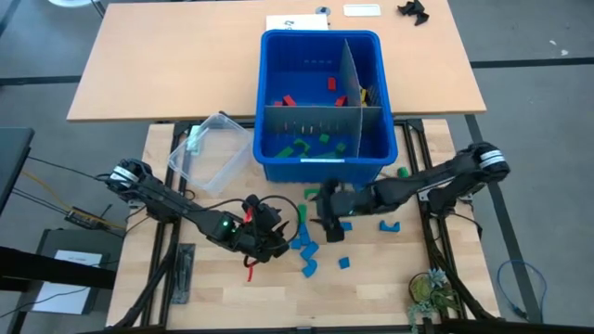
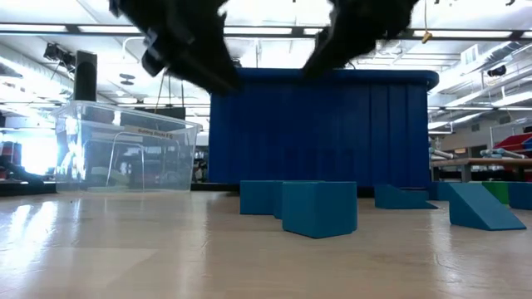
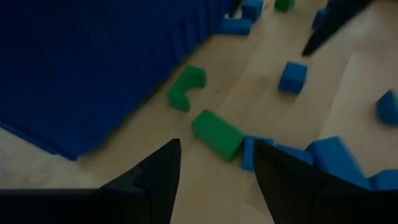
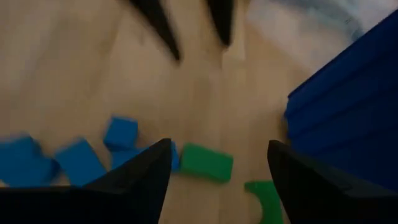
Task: Sort blocks
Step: Put the green block into the blue bin
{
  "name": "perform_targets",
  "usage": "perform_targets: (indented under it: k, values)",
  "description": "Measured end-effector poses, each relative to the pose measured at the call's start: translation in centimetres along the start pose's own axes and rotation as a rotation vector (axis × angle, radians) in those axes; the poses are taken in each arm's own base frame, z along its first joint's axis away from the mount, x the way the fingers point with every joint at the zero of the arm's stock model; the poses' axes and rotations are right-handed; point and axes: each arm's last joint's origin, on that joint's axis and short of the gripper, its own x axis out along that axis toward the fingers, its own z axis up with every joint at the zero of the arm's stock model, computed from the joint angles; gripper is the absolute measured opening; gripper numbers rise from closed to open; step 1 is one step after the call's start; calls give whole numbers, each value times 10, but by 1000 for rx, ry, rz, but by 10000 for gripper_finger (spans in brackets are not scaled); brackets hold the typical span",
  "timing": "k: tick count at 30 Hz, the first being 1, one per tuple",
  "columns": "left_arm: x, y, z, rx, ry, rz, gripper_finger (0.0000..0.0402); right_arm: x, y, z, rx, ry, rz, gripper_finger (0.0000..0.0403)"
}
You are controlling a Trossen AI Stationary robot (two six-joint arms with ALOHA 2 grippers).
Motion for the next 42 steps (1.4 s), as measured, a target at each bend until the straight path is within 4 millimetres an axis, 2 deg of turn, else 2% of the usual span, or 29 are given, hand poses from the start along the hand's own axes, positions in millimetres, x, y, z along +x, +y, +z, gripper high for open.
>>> perform_targets:
  k: [6,10,14,18,20,26,31,37,42]
  values:
    - [11,9,-21,21,22,19,209,48,18,-23,-291,149,-91,240]
    - [16,13,-33,12,24,14,209,73,21,-35,-480,201,-86,236]
    - [17,12,-36,-5,32,-21,209,88,20,-44,-568,207,-7,246]
    - [17,10,-35,-25,38,-57,209,93,12,-37,-602,119,17,257]
    - [17,9,-34,-33,35,-66,209,95,6,-39,-589,106,57,260]
    - [17,7,-32,-55,33,-98,209,103,-19,-53,-374,117,257,247]
    - [16,6,-32,-93,44,-122,209,107,-35,-49,-271,54,222,226]
    - [16,4,-31,-122,66,-160,209,108,-38,-48,-266,27,244,217]
    - [16,3,-31,-135,76,-174,209,124,-31,-59,-246,68,248,213]
